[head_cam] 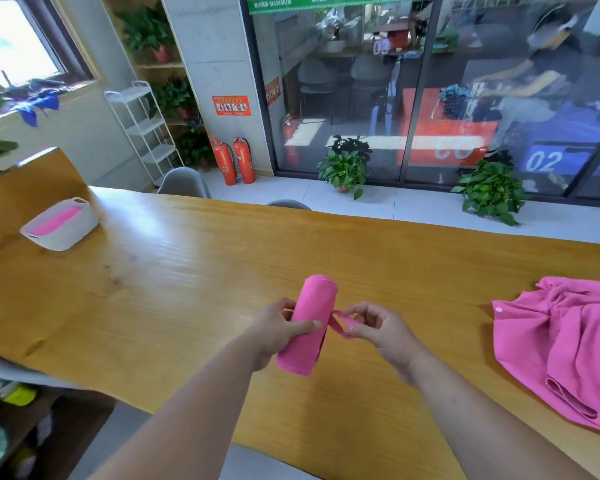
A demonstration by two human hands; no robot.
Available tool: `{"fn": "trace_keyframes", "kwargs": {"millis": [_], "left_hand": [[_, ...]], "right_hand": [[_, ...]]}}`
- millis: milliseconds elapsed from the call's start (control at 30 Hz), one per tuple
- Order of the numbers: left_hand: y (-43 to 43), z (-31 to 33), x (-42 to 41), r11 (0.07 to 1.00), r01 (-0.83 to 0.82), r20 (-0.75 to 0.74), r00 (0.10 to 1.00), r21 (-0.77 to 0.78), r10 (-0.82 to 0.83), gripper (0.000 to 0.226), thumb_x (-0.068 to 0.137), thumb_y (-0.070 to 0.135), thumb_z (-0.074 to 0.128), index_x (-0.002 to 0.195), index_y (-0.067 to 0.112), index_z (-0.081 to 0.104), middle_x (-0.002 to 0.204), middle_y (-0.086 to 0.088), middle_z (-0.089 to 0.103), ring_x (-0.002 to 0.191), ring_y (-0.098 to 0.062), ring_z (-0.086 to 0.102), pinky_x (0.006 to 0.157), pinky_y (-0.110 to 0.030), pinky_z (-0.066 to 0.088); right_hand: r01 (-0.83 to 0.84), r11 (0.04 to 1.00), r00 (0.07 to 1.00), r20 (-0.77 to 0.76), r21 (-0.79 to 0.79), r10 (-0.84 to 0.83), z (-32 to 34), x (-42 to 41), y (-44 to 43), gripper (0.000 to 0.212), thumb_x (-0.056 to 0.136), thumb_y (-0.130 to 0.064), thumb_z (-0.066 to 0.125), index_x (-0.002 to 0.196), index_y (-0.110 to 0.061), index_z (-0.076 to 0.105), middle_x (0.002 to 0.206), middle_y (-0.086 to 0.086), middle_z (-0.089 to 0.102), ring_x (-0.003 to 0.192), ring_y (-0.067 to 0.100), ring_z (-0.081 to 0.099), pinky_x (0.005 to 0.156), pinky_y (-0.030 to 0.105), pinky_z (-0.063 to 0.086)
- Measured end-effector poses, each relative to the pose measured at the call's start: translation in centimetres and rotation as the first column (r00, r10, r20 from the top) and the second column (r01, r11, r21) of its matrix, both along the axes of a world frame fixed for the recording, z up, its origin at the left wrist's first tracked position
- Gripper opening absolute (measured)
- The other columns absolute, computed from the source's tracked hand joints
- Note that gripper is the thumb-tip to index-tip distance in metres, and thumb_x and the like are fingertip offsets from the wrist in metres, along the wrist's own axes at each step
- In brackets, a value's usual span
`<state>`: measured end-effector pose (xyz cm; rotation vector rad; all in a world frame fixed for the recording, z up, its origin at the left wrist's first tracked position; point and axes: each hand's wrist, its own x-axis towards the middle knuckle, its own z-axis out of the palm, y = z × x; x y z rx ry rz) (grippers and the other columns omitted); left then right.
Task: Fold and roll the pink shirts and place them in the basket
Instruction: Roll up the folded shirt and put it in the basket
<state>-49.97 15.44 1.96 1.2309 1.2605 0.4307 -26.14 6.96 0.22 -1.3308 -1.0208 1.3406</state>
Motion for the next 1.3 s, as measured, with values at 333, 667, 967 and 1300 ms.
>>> {"fn": "trace_keyframes", "kwargs": {"millis": [333,667,967,1300], "left_hand": [[0.4,2.4,-9.8,0.995,-0.098,0.153,0.984,0.019,0.094,0.079,0.069,0.03,0.1,0.134,0.018,0.058,0.125,-0.011,0.072,0.109,-0.032,0.075,0.093,-0.056,0.062],[-1.6,4.3,-22.6,0.992,-0.038,0.203,0.979,0.121,0.012,0.083,0.073,0.005,0.094,0.144,0.026,0.057,0.125,-0.004,0.075,0.115,-0.027,0.072,0.1,-0.054,0.059],[-3.4,5.1,-32.0,0.797,0.081,-0.139,0.99,0.599,0.003,0.09,0.074,0.013,0.086,0.146,0.049,0.046,0.131,0.015,0.051,0.124,-0.011,0.054,0.096,-0.039,0.06],[-3.7,3.1,-43.0,0.725,0.154,-0.518,0.798,0.671,0.309,0.091,0.075,0.025,0.08,0.154,0.045,0.038,0.126,0.009,0.044,0.113,-0.022,0.044,0.087,-0.046,0.055]], "right_hand": [[-0.002,0.987,0.994,-0.107,0.162,0.02,6.6,-9.0,4.1,0.021,0.095,-0.009,0.067,0.114,-0.008,0.076,0.09,0.015,0.071,0.093,0.024,0.067,0.101,0.038,0.05],[0.199,0.98,0.741,-0.653,-0.007,-0.155,9.3,-23.0,6.6,0.045,0.1,-0.015,0.039,0.133,-0.004,0.068,0.071,0.007,0.047,0.062,0.02,0.042,0.064,0.034,0.038],[-0.053,0.993,0.84,-0.543,-0.108,-0.015,8.8,-33.1,7.5,0.051,0.101,-0.023,0.043,0.146,-0.01,0.059,0.132,0.026,0.067,0.081,0.022,0.053,0.076,0.037,0.042],[-0.399,0.88,0.903,0.276,0.258,0.329,12.7,-46.1,3.8,0.034,0.106,-0.009,0.053,0.127,-0.028,0.073,0.114,0.001,0.076,0.115,0.019,0.066,0.099,0.03,0.049]]}}
